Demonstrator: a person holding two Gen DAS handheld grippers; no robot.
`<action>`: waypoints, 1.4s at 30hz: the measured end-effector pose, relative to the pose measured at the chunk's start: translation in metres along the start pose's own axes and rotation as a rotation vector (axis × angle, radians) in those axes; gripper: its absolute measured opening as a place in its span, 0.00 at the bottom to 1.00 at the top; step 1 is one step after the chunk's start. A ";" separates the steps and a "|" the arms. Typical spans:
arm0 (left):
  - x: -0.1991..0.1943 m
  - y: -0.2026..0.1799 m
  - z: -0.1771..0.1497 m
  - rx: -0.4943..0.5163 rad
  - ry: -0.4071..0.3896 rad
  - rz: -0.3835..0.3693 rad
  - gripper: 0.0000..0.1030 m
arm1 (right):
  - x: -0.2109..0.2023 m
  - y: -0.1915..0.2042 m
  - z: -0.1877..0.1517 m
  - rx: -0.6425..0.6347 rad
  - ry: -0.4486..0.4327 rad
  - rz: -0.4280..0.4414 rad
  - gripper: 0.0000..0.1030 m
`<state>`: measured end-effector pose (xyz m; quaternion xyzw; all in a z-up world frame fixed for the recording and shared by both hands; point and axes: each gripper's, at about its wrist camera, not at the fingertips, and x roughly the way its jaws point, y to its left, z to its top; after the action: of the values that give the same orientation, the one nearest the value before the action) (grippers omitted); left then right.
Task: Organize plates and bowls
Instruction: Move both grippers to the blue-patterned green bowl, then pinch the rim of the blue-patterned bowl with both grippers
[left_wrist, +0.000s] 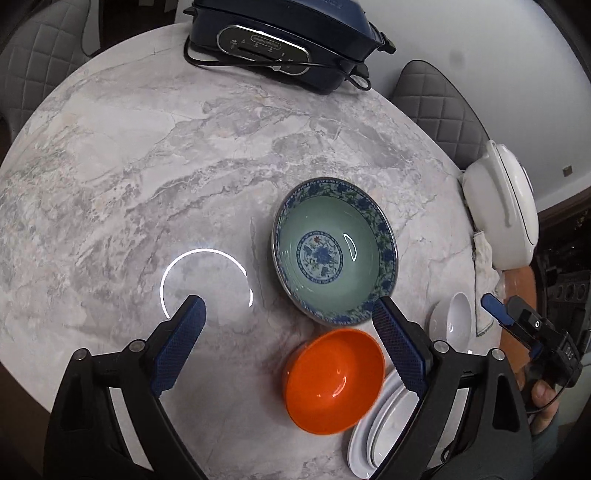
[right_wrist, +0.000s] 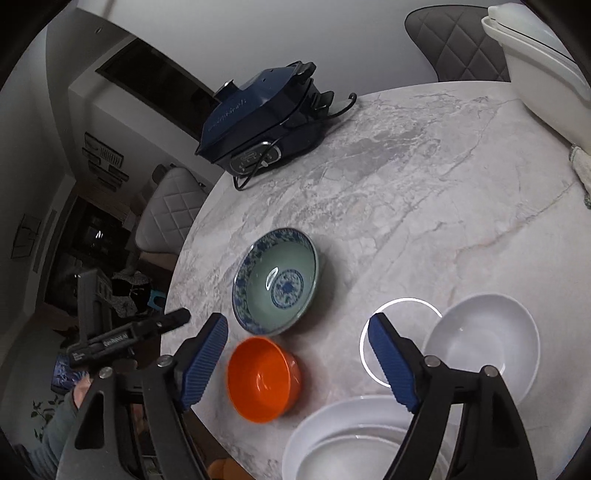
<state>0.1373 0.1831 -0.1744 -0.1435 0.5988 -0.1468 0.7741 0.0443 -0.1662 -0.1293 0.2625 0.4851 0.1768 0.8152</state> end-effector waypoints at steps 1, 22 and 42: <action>0.008 0.002 0.009 0.032 0.013 -0.002 0.89 | 0.009 0.002 0.006 0.008 0.003 -0.012 0.76; 0.114 0.000 0.053 0.286 0.241 -0.061 0.49 | 0.142 -0.005 0.009 0.200 0.150 -0.206 0.40; 0.107 0.002 0.056 0.239 0.258 -0.073 0.20 | 0.149 -0.001 0.015 0.206 0.198 -0.208 0.10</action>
<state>0.2174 0.1450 -0.2564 -0.0521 0.6658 -0.2620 0.6967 0.1270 -0.0895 -0.2279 0.2745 0.6030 0.0659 0.7462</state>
